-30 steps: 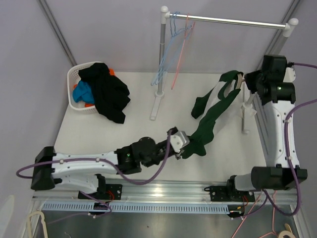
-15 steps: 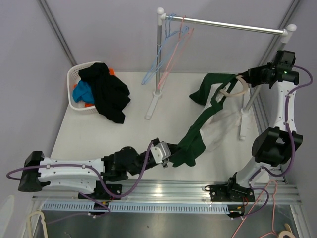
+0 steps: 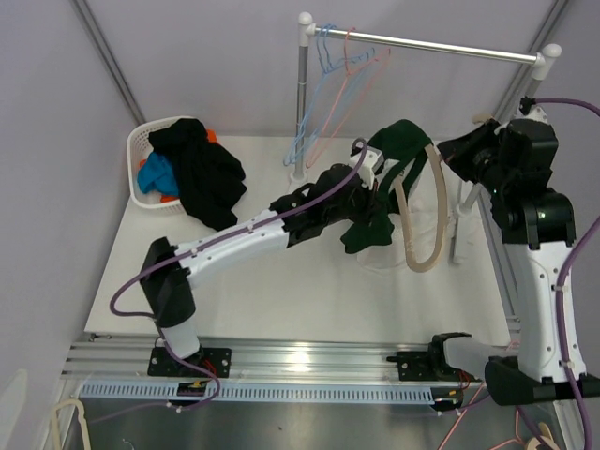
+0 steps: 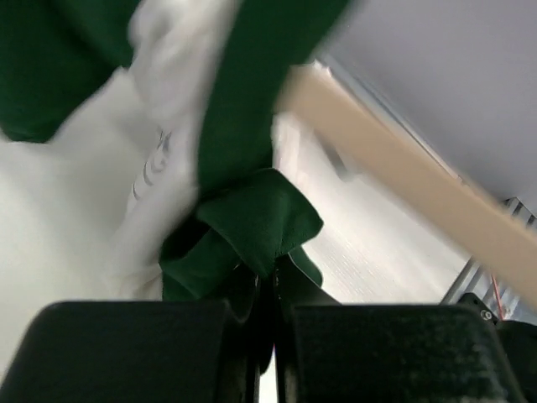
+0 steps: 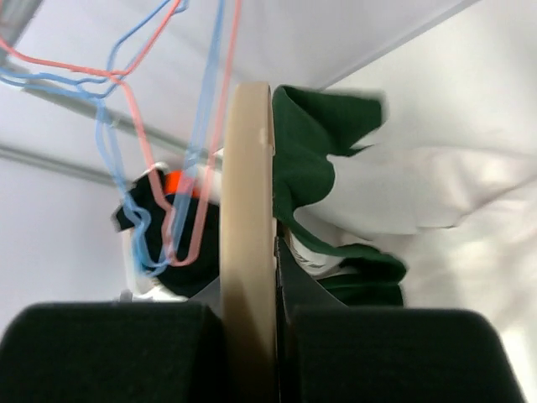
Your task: Remove the t-shirt from the hanger
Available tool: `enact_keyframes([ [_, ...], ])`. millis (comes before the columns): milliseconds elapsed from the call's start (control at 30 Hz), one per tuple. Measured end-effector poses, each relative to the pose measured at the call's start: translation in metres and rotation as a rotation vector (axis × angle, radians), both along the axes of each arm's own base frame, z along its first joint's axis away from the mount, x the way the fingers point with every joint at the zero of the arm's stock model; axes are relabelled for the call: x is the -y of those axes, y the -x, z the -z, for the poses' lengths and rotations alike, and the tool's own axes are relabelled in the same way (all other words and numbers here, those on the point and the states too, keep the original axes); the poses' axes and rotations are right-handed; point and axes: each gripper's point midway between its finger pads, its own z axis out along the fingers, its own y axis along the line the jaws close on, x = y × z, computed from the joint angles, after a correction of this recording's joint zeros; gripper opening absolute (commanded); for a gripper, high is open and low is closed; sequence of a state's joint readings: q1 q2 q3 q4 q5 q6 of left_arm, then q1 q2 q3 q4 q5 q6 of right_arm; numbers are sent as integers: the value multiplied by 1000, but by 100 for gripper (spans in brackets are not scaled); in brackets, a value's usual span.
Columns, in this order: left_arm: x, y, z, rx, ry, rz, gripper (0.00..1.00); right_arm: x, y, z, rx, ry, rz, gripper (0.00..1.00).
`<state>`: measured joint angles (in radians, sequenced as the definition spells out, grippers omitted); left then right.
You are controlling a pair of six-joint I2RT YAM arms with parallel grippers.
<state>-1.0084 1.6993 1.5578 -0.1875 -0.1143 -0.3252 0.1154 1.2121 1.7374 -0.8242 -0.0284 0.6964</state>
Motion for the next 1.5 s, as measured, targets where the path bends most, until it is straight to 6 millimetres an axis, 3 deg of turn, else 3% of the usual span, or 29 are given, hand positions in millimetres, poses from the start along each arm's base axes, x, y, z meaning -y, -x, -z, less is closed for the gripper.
enact_keyframes([
  [100, 6, -17, 33, -139, -34, -12, 1, 19, 13, 7, 18, 86, 60, 0],
  [200, 11, -48, 65, -241, -66, -53, 0, 31, 12, 11, 12, 151, 104, 0],
  [300, 9, -73, 101, -310, -112, -104, 1, 32, 6, 14, -41, 183, 94, 0],
  [433, -6, -85, 137, -371, -173, -160, 1, 23, 2, 17, -98, 179, 39, 0],
  [600, -12, -93, 138, -356, -179, -203, 1, 10, 23, 50, -187, 158, -51, 0],
  [700, -14, -96, 138, -354, -179, -211, 1, 5, 52, 70, -249, 148, -96, 0],
  [933, -12, -125, 130, -336, -149, -242, 1, 3, 119, 60, -225, 129, -149, 0],
  [1100, -13, -128, 131, -335, -144, -246, 1, 7, 147, 61, -219, 158, -163, 0],
  [1200, -16, -106, 131, -350, -138, -201, 0, 7, 138, 59, -170, 194, -182, 0],
  [1300, -28, -55, 122, -360, -176, -143, 1, 5, 112, 61, -129, 224, -192, 0],
  [1400, -27, 4, 79, -325, -145, -43, 1, 4, 77, 59, -76, 251, -188, 0],
  [1500, -30, 57, 15, -263, -60, 76, 1, 5, 37, 59, -20, 292, -165, 0],
])
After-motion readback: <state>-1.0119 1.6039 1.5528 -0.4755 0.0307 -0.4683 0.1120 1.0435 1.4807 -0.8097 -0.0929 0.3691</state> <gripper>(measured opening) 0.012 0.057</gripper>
